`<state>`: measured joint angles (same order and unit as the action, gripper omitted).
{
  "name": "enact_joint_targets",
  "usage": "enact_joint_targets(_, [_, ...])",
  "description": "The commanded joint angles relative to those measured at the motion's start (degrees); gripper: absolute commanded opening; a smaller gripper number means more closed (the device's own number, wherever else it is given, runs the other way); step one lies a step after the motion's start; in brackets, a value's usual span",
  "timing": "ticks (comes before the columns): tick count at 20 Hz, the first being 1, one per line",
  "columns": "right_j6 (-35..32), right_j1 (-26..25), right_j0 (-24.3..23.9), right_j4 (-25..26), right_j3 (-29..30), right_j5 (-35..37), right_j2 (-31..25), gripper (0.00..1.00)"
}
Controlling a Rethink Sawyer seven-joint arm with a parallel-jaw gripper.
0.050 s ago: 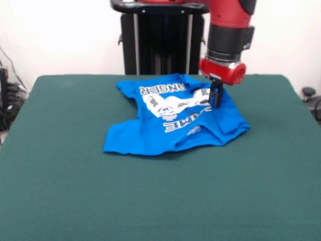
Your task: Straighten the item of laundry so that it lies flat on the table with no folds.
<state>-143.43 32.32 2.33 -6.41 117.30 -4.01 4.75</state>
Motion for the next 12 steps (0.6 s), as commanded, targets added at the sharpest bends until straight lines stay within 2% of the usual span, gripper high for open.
enact_joint_targets(1, [-8.96, -5.1, 0.74, -2.46, -1.0, -3.4, -1.33, 0.0])
enact_joint_targets(5, [-9.18, -6.84, 0.67, -1.72, -1.47, -7.73, -1.2, 0.0])
enact_joint_targets(6, [-9.18, -7.0, 0.86, -1.59, -1.44, -8.76, -1.01, 1.0])
enact_joint_targets(9, [-9.01, -5.8, 0.51, -2.22, -1.04, -6.3, -1.21, 1.0])
enact_joint_targets(12, [-8.77, -2.27, -0.17, -2.64, 0.52, -2.87, -1.81, 1.0])
